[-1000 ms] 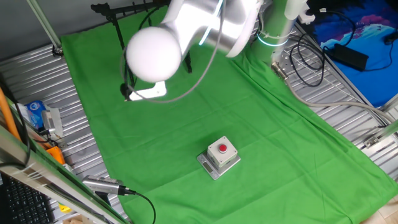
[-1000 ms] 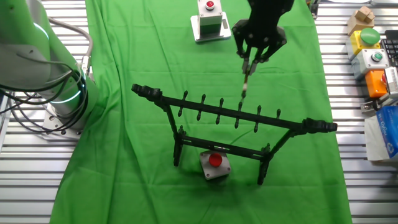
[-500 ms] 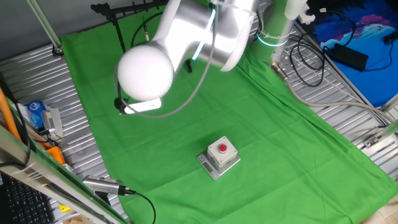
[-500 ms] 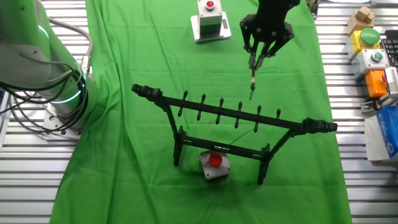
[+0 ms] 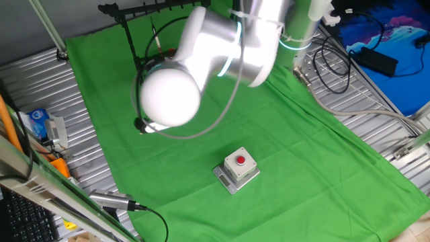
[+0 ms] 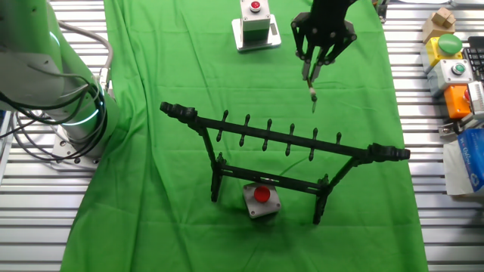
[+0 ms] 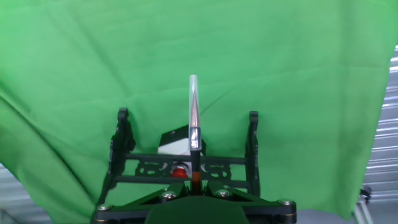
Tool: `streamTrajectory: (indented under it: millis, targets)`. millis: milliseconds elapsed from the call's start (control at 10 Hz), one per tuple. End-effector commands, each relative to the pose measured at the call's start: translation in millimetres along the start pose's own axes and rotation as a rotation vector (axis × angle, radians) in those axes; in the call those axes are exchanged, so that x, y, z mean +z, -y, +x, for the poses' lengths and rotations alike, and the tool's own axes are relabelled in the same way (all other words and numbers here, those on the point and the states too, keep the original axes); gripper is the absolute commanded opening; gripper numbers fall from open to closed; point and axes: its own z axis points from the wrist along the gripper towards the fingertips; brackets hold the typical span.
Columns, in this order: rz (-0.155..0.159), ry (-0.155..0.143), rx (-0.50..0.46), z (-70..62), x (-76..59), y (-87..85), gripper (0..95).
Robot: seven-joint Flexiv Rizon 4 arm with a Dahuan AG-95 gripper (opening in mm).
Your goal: Place the brush on the pen rack
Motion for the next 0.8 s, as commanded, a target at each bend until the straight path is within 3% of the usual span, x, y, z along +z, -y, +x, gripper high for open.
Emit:
streamTrajectory:
  millis: [100, 500, 800]
  targets:
    - [0.032, -0.007, -0.023, -0.4, 4.7, 1.3, 0.0]
    - [0.079, -0.007, -0.059, 0.8, 15.3, -6.7, 0.0]
    - [0.084, 0.008, -0.062, 3.4, 18.3, -11.8, 0.0]
